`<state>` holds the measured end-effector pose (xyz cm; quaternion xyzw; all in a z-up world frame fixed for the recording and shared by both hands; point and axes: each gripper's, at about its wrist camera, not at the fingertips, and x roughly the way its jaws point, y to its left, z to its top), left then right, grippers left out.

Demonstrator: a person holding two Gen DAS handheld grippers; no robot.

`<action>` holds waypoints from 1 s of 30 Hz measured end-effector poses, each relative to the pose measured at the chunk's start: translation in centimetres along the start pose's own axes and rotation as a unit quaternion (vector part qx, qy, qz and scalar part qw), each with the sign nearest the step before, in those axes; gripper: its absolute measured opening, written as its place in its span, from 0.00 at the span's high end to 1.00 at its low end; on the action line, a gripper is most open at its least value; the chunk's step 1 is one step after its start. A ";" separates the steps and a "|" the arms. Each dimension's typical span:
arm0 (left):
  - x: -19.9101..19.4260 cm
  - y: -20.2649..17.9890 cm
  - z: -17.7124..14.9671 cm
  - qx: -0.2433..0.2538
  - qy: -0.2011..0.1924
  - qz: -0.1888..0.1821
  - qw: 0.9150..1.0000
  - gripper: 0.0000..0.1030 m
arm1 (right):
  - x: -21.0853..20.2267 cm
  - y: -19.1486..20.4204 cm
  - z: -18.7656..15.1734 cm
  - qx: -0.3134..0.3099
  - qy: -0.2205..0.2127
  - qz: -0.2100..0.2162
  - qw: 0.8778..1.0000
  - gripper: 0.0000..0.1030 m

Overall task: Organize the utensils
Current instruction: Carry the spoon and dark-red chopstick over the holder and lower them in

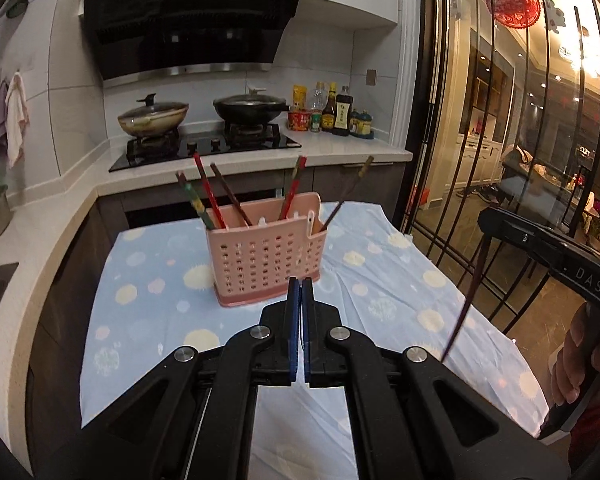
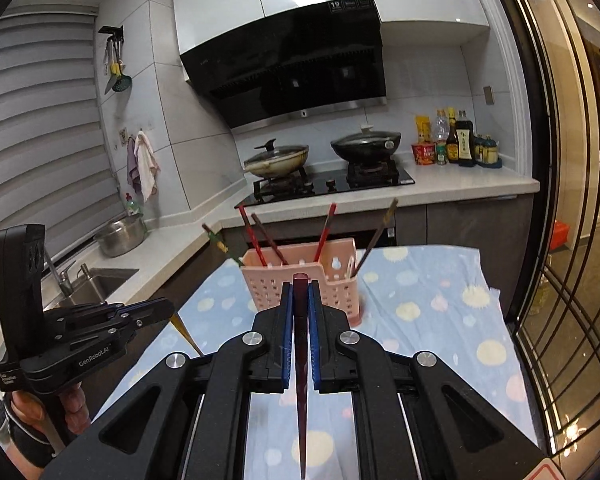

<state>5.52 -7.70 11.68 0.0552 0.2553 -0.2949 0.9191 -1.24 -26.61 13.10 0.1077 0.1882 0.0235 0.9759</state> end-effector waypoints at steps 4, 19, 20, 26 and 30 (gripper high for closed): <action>0.7 1.0 4.5 0.005 -0.033 0.011 0.999 0.99 | 1.6 0.2 4.6 -0.010 -0.036 0.000 0.999 0.93; 9.4 4.9 13.7 0.021 -0.044 0.056 0.997 0.99 | 13.8 1.3 15.6 -0.001 -0.093 -0.005 0.996 0.93; 10.1 5.1 13.7 0.021 -0.039 0.057 0.997 0.99 | 14.5 1.3 15.7 -0.002 -0.092 -0.007 0.996 0.93; 12.5 6.5 12.1 0.010 -0.014 0.051 0.999 0.99 | 18.6 0.8 14.0 -0.002 -0.053 -0.015 0.998 0.93; 14.0 6.9 10.8 0.002 0.007 0.061 0.998 0.96 | 20.7 0.3 11.7 0.000 -0.008 -0.021 1.000 0.92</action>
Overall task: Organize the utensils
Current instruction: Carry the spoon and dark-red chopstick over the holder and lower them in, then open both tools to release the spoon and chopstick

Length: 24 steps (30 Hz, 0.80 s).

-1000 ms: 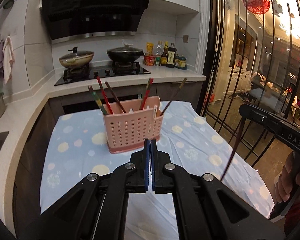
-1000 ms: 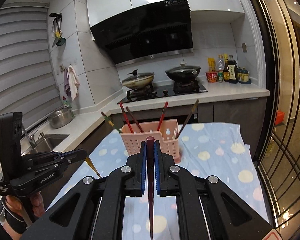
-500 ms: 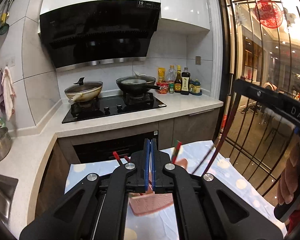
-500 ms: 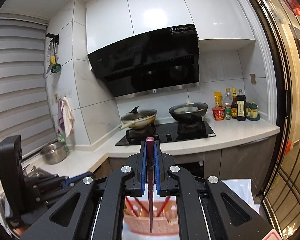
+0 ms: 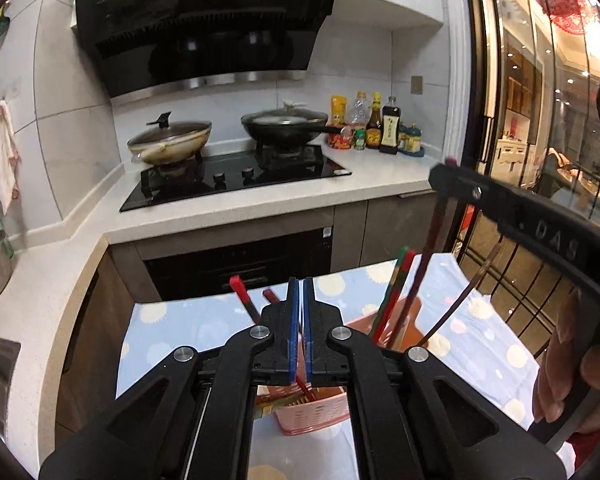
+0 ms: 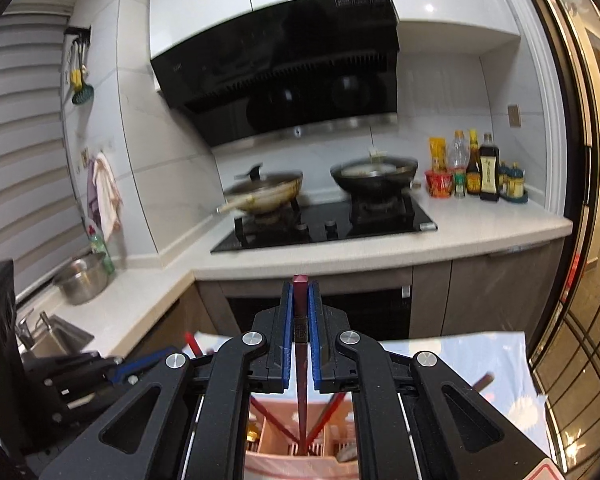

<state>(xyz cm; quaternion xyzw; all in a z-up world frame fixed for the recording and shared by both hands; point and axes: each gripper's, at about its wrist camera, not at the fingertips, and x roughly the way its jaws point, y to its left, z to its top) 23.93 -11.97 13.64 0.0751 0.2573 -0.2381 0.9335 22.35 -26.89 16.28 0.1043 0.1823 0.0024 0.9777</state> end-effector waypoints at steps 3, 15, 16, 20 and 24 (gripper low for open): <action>-0.3 0.0 -0.7 -0.012 0.006 0.019 1.000 0.44 | -0.7 0.1 -1.1 -0.008 0.005 -0.009 1.000 0.76; -7.1 -1.8 -4.5 -0.021 -0.035 0.061 0.997 0.07 | -9.0 0.3 -7.3 -0.012 0.029 -0.026 0.999 0.39; -7.6 -2.0 -5.0 -0.022 -0.033 0.061 0.997 0.07 | -9.5 0.2 -7.9 -0.009 0.036 -0.026 0.999 0.38; -8.9 -2.4 -6.5 -0.030 -0.021 0.060 0.998 0.07 | -11.1 -0.1 -9.9 0.008 0.063 -0.024 0.998 0.38; -9.9 -2.9 -7.8 -0.038 -0.011 0.058 0.998 0.07 | -12.5 0.0 -11.5 0.015 0.075 -0.029 0.997 0.38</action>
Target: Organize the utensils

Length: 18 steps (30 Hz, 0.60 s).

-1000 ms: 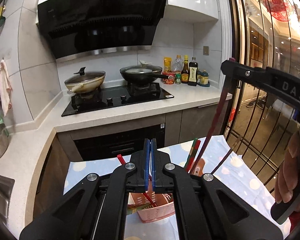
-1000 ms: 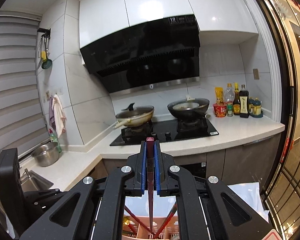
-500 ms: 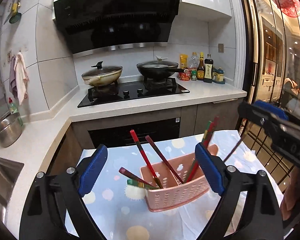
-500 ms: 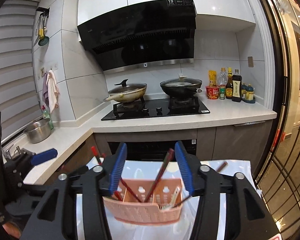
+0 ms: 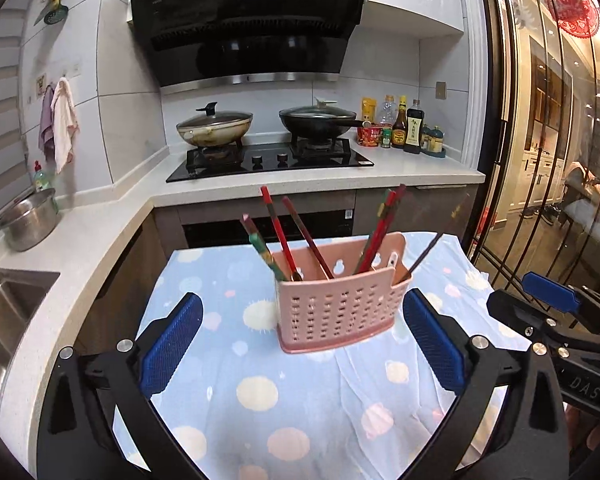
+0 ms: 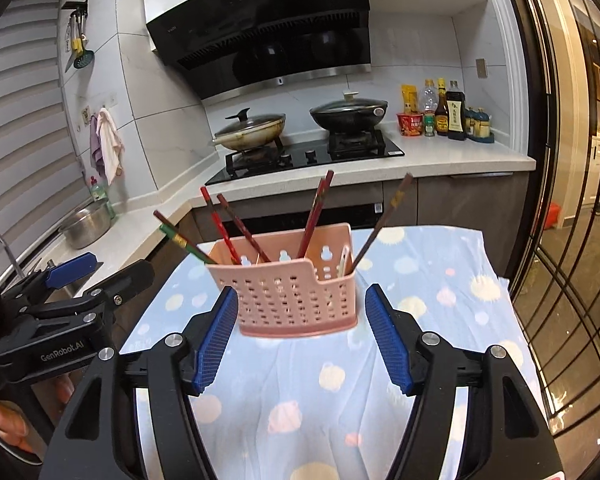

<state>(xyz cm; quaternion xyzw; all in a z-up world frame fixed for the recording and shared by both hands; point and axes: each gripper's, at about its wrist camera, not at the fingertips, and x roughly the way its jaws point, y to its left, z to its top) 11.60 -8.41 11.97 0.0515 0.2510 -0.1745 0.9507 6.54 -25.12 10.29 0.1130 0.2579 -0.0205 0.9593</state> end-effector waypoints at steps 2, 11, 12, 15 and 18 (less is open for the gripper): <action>-0.4 0.0 -0.6 -0.006 0.004 -0.003 1.000 0.07 | -0.5 0.1 -0.7 0.000 0.003 -0.004 1.000 0.37; -1.1 -0.1 -2.4 -0.013 0.015 0.000 1.000 0.07 | -1.8 1.1 -2.3 -0.023 0.000 -0.027 0.999 0.33; -1.2 -0.1 -2.6 -0.014 0.016 -0.001 1.000 0.07 | -1.8 1.0 -2.5 -0.023 0.001 -0.026 0.999 0.33; -1.1 -0.1 -3.1 -0.016 0.020 -0.002 1.000 0.07 | -1.9 0.9 -3.0 -0.018 0.006 -0.023 1.000 0.33; -1.1 -0.1 -3.5 -0.019 0.025 -0.002 1.000 0.07 | -1.9 0.7 -3.4 -0.014 0.011 -0.023 1.000 0.33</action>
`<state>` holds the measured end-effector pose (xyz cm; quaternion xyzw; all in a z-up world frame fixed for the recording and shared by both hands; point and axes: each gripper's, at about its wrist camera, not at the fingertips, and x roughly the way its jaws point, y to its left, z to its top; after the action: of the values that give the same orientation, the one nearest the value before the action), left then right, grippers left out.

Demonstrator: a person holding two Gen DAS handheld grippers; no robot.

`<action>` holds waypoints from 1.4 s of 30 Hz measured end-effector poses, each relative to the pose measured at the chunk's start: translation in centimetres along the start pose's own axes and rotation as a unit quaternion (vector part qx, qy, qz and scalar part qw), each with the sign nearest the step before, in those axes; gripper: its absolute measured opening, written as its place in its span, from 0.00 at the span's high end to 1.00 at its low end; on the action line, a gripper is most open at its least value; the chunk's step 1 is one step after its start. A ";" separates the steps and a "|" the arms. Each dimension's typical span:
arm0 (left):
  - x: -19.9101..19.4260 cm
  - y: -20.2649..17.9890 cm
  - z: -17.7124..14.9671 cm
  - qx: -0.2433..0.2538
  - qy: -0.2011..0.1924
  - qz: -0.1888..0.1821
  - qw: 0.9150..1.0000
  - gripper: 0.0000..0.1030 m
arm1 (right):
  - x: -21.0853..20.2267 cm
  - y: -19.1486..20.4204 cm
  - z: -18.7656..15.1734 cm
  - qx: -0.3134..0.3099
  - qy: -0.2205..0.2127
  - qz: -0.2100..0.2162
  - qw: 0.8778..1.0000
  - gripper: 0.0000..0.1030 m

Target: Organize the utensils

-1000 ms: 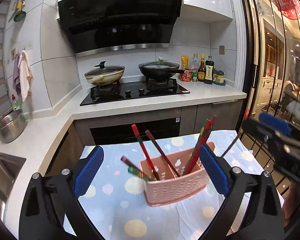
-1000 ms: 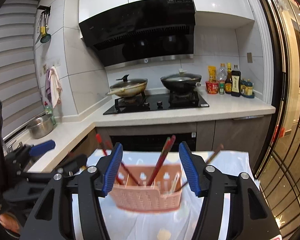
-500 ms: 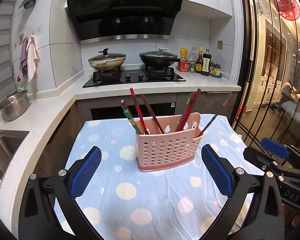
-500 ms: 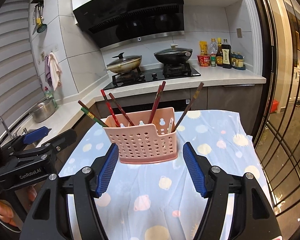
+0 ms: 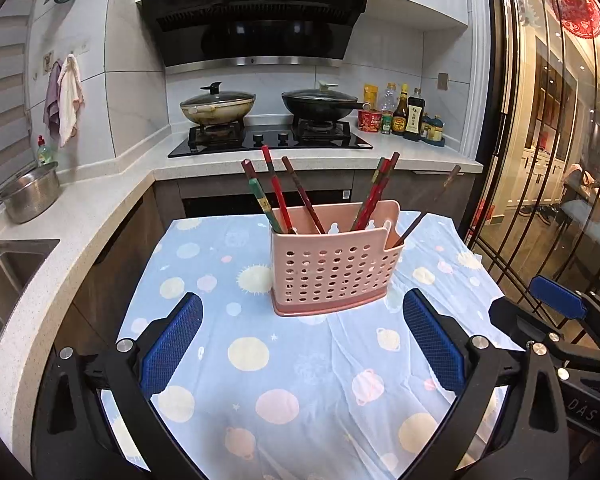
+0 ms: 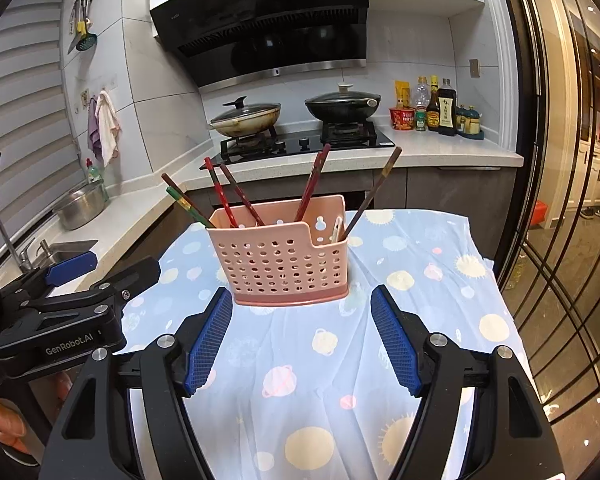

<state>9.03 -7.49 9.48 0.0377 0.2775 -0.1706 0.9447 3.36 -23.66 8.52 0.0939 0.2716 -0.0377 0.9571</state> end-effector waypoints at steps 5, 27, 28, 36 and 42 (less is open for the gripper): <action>-0.1 0.1 -0.8 -0.001 0.003 0.009 1.000 0.07 | -0.1 -0.1 -0.6 0.002 0.006 -0.003 1.000 0.30; -0.1 0.2 -3.7 0.005 0.024 0.038 0.999 0.07 | 1.1 -0.3 -3.1 -0.008 0.026 -0.041 0.999 0.07; -0.1 0.2 -3.7 0.005 0.024 0.037 0.999 0.07 | 1.1 -0.3 -3.1 -0.008 0.025 -0.041 0.999 0.07; 0.2 0.0 -3.9 0.007 0.028 0.036 0.999 0.07 | 1.0 -0.1 -3.2 -0.016 0.021 -0.048 0.999 0.07; 0.2 -0.2 -4.0 0.007 0.029 0.040 0.999 0.07 | 1.1 0.0 -3.4 -0.013 0.025 -0.045 0.999 0.07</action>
<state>7.13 -7.07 6.02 0.0606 0.3021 -0.1331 0.9420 2.59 -23.01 5.12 0.0700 0.2995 -0.0751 0.9486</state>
